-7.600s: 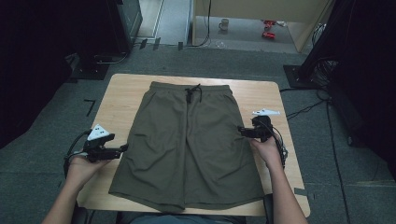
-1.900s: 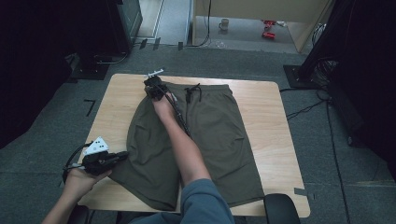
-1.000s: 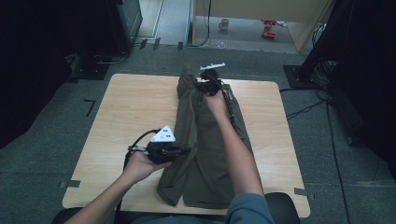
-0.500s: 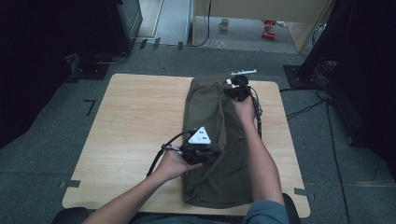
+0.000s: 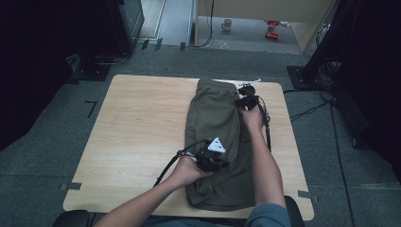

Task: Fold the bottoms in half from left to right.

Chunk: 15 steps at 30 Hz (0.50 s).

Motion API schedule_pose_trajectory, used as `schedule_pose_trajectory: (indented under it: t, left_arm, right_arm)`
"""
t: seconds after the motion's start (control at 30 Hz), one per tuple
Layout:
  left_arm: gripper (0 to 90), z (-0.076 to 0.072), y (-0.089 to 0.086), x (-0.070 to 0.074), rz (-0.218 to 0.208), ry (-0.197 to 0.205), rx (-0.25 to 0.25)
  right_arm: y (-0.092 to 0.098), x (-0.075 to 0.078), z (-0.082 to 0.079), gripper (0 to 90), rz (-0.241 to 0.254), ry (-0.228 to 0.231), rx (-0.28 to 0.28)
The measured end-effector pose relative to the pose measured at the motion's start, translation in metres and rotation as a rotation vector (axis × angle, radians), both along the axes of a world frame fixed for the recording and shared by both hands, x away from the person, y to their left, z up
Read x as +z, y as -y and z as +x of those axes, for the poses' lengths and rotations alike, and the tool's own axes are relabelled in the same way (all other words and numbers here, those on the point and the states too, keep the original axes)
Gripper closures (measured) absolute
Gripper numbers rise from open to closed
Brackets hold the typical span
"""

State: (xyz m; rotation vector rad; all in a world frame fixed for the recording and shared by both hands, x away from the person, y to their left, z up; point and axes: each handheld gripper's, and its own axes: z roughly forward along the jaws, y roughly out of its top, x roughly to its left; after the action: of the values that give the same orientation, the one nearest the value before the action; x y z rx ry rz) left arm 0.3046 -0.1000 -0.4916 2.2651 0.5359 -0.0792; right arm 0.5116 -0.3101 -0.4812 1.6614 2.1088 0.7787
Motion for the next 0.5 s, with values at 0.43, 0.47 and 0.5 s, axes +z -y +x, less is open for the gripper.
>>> schedule_pose_trajectory:
  t: [0.43, 0.47, 0.5]
  left_arm:
    - [88.7, 0.023, -0.031, -0.018, 0.025, -0.028, 0.042]
    - [88.7, 0.025, -0.035, -0.018, 0.027, -0.028, 0.045]
    - [88.7, 0.027, -0.038, -0.018, 0.024, -0.03, 0.05]
  right_arm:
    - [-0.003, -0.021, -0.001, 88.3, 0.051, 0.015, -0.013]
    - [-0.003, -0.021, -0.002, 88.3, 0.055, 0.017, -0.013]
    - [-0.003, -0.021, -0.002, 88.3, 0.055, 0.017, -0.013]
